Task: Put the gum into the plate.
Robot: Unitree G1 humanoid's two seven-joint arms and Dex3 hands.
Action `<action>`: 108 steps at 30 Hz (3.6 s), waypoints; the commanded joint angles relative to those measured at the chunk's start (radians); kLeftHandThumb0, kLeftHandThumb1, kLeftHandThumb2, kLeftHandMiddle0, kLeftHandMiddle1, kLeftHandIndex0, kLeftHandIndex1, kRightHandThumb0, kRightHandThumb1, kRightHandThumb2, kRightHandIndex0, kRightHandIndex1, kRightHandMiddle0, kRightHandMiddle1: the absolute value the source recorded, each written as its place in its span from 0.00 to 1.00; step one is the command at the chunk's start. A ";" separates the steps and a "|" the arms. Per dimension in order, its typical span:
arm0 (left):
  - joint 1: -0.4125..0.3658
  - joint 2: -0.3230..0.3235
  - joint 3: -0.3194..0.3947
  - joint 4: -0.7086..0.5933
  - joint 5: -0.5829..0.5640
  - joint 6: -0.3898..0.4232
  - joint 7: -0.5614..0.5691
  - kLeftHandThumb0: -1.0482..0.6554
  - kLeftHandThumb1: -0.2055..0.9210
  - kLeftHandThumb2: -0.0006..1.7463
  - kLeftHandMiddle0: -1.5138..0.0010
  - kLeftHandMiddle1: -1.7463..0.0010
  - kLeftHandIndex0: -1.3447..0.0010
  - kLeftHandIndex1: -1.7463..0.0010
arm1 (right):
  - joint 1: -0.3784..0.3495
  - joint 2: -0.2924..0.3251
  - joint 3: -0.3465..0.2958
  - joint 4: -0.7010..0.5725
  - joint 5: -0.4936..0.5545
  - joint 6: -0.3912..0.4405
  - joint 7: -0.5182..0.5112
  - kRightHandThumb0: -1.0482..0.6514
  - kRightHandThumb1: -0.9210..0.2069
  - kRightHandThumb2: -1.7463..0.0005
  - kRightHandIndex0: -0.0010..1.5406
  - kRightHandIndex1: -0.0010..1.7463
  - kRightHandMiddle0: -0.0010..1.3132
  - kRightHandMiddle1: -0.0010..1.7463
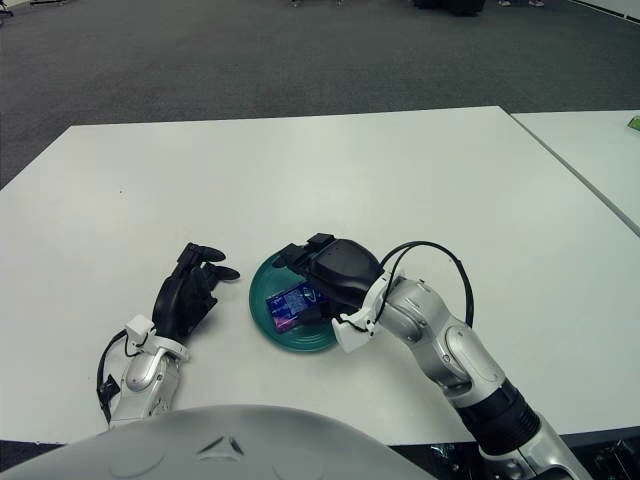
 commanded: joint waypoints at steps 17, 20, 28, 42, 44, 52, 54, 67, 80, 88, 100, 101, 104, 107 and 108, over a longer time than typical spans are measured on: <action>0.004 -0.002 0.009 0.044 -0.015 0.022 0.000 0.06 1.00 0.51 0.76 0.15 0.93 0.05 | -0.023 0.018 -0.042 0.005 0.091 0.027 0.039 0.00 0.00 0.48 0.19 0.06 0.00 0.23; 0.004 -0.002 0.007 0.045 -0.024 0.023 -0.006 0.06 1.00 0.51 0.76 0.16 0.92 0.04 | -0.011 0.043 -0.061 0.008 0.098 0.049 0.009 0.00 0.00 0.49 0.21 0.06 0.00 0.27; 0.008 -0.004 0.002 0.048 -0.023 -0.001 -0.007 0.06 1.00 0.51 0.75 0.17 0.88 0.03 | 0.073 0.232 -0.141 0.048 0.190 0.107 -0.223 0.01 0.00 0.59 0.29 0.09 0.00 0.47; 0.013 0.005 -0.006 0.036 -0.036 -0.001 -0.020 0.07 1.00 0.51 0.69 0.12 0.83 0.03 | 0.129 0.599 -0.305 0.121 0.664 0.248 -0.420 0.18 0.00 0.68 0.29 0.20 0.00 0.60; 0.012 0.005 -0.006 0.034 -0.036 0.002 -0.018 0.07 1.00 0.51 0.69 0.12 0.83 0.03 | 0.137 0.620 -0.325 0.118 0.695 0.266 -0.439 0.20 0.00 0.67 0.27 0.26 0.00 0.60; 0.015 0.004 -0.003 0.026 -0.026 0.020 -0.002 0.06 1.00 0.52 0.72 0.08 0.84 0.02 | 0.188 0.625 -0.436 0.118 0.792 0.317 -0.470 0.21 0.00 0.59 0.25 0.33 0.00 0.58; 0.016 0.005 -0.002 0.025 -0.022 0.027 0.002 0.06 1.00 0.52 0.72 0.08 0.84 0.01 | 0.195 0.617 -0.462 0.116 0.810 0.328 -0.469 0.20 0.00 0.58 0.24 0.33 0.00 0.58; 0.033 0.000 0.003 -0.015 0.010 0.065 0.048 0.09 1.00 0.51 0.78 0.03 0.86 0.00 | 0.317 0.540 -0.567 0.132 0.850 0.301 -0.428 0.22 0.00 0.57 0.29 0.36 0.00 0.56; 0.047 0.000 0.027 -0.027 0.029 0.070 0.085 0.11 1.00 0.53 0.82 0.52 0.97 0.30 | 0.423 0.563 -0.520 0.138 0.805 0.252 -0.452 0.27 0.00 0.58 0.32 0.37 0.00 0.59; 0.046 -0.002 0.021 -0.032 0.058 0.054 0.103 0.12 1.00 0.54 0.83 0.65 0.99 0.36 | 0.463 0.591 -0.461 0.162 0.738 0.212 -0.500 0.25 0.00 0.58 0.30 0.36 0.03 0.61; 0.035 -0.005 -0.001 -0.019 0.105 0.017 0.117 0.11 1.00 0.54 0.82 0.80 1.00 0.40 | 0.477 0.611 -0.403 0.272 0.666 0.094 -0.560 0.22 0.00 0.60 0.26 0.34 0.01 0.61; 0.034 -0.005 -0.003 -0.020 0.107 0.016 0.117 0.11 1.00 0.54 0.82 0.80 1.00 0.40 | 0.477 0.611 -0.401 0.280 0.657 0.083 -0.567 0.22 0.00 0.61 0.26 0.34 0.01 0.61; 0.035 -0.005 -0.005 -0.025 0.108 0.018 0.115 0.11 1.00 0.54 0.82 0.81 1.00 0.40 | 0.477 0.614 -0.393 0.306 0.636 0.053 -0.588 0.22 0.00 0.61 0.25 0.33 0.00 0.61; 0.036 -0.004 -0.008 -0.031 0.109 0.022 0.115 0.11 1.00 0.54 0.82 0.82 1.00 0.41 | 0.475 0.617 -0.391 0.329 0.625 0.035 -0.606 0.22 0.00 0.61 0.24 0.32 0.00 0.60; 0.038 -0.003 -0.008 -0.033 0.109 0.023 0.114 0.11 1.00 0.54 0.82 0.82 1.00 0.41 | 0.476 0.618 -0.389 0.332 0.623 0.032 -0.611 0.22 0.00 0.61 0.24 0.32 0.00 0.60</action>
